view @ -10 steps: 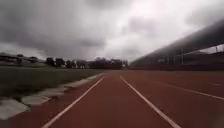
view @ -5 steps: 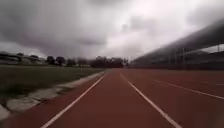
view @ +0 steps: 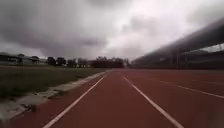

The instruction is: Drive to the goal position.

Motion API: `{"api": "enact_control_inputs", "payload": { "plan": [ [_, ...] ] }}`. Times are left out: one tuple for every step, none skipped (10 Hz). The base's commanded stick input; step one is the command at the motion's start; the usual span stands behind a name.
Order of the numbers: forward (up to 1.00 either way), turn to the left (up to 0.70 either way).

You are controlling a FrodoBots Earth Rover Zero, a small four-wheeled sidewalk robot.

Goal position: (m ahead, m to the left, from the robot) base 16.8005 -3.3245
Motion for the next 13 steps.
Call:
{"api": "enact_control_inputs", "payload": {
  "plan": [
    [0.7,-0.11],
    [0.7,0.03],
    [0.7,0.08],
    [0.7,0.01],
    [0.7,0.0],
    [0.7,0.0],
    [0.7,0.0],
    [0.7,0.0],
    [0.7,0.0],
    [0.7,0.0],
    [0.7,0.0],
    [0.7,0.0],
    [0.7,0.0]
  ]
}}
